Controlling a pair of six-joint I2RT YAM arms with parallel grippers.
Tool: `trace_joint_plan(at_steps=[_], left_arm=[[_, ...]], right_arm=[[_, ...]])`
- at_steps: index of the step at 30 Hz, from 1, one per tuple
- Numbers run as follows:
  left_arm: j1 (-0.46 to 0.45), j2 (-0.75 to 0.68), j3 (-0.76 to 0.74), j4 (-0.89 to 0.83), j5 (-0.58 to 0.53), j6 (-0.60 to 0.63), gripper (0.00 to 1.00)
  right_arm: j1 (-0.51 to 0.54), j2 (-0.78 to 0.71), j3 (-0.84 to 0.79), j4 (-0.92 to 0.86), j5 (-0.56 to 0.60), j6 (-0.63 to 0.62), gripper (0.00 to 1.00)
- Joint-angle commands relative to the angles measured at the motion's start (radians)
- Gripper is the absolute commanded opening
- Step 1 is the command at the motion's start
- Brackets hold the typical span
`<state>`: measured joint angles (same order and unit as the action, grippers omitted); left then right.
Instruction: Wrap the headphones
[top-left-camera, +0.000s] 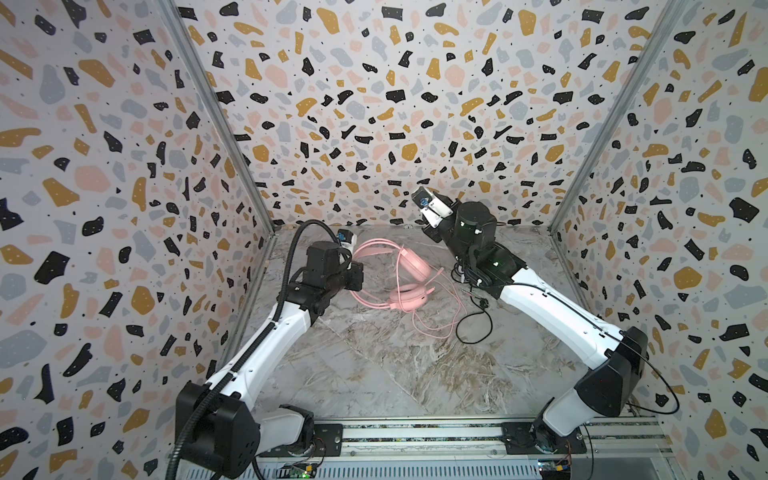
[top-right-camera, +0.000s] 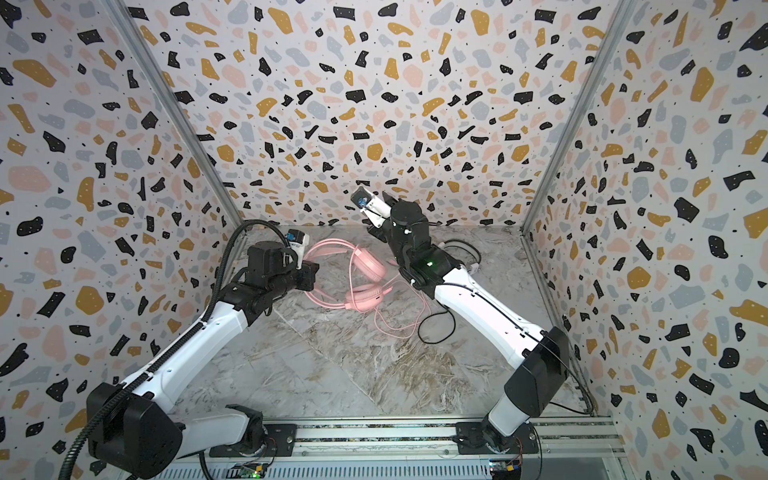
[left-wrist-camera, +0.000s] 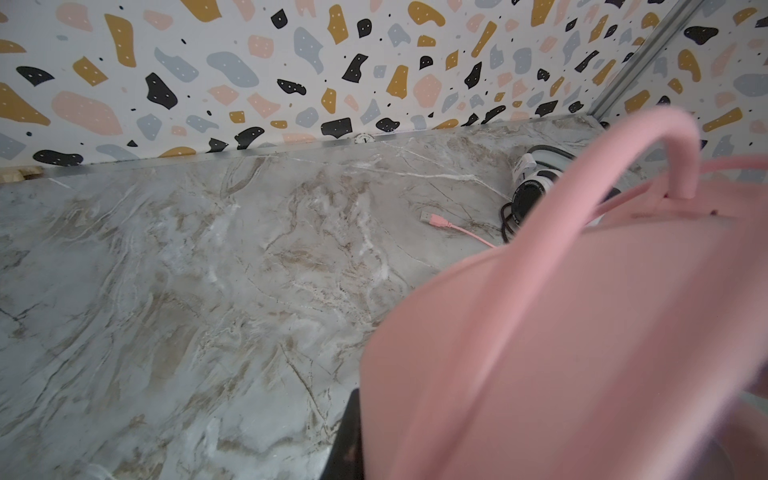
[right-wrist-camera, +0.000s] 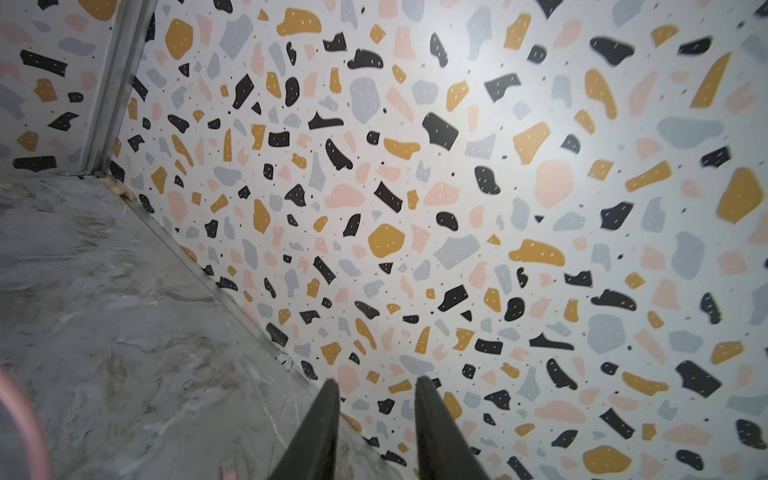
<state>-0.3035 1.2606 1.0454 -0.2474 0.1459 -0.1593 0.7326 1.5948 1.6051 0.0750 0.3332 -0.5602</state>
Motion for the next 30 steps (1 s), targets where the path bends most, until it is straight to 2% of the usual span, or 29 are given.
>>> trace_joint_plan(at_steps=[1,5,8,11,15,17,19,24,27,30], left_arm=[[0.002,-0.024,0.025,0.074,0.027,-0.009,0.00],[0.030,-0.031,0.027,0.062,-0.022,-0.013,0.00],[0.054,-0.051,0.022,0.081,-0.040,-0.031,0.00],[0.063,-0.079,0.025,0.102,-0.052,-0.044,0.00],[0.067,-0.101,0.094,0.105,-0.027,-0.063,0.00],[0.068,-0.096,0.155,0.093,-0.017,-0.064,0.00],[0.072,-0.084,0.222,0.064,-0.021,-0.061,0.00],[0.080,-0.055,0.376,0.007,-0.056,-0.045,0.00],[0.083,-0.037,0.436,-0.004,-0.050,-0.046,0.00],[0.083,-0.024,0.464,-0.003,-0.039,-0.051,0.00]], right_arm=[[-0.045,-0.036,-0.062,-0.162,-0.103,0.197,0.34],[-0.128,-0.112,-0.233,-0.206,-0.144,0.380,0.37],[-0.254,-0.168,-0.356,-0.233,-0.310,0.547,0.39],[-0.339,-0.179,-0.431,-0.256,-0.436,0.634,0.40],[-0.352,-0.132,-0.462,-0.287,-0.565,0.664,0.47],[-0.351,-0.115,-0.492,-0.262,-0.650,0.690,0.57],[-0.351,-0.092,-0.511,-0.252,-0.731,0.689,0.63],[-0.323,-0.060,-0.543,-0.255,-0.814,0.643,0.69],[-0.270,-0.040,-0.562,-0.254,-0.813,0.610,0.71],[-0.227,-0.011,-0.603,-0.177,-0.829,0.620,0.74]])
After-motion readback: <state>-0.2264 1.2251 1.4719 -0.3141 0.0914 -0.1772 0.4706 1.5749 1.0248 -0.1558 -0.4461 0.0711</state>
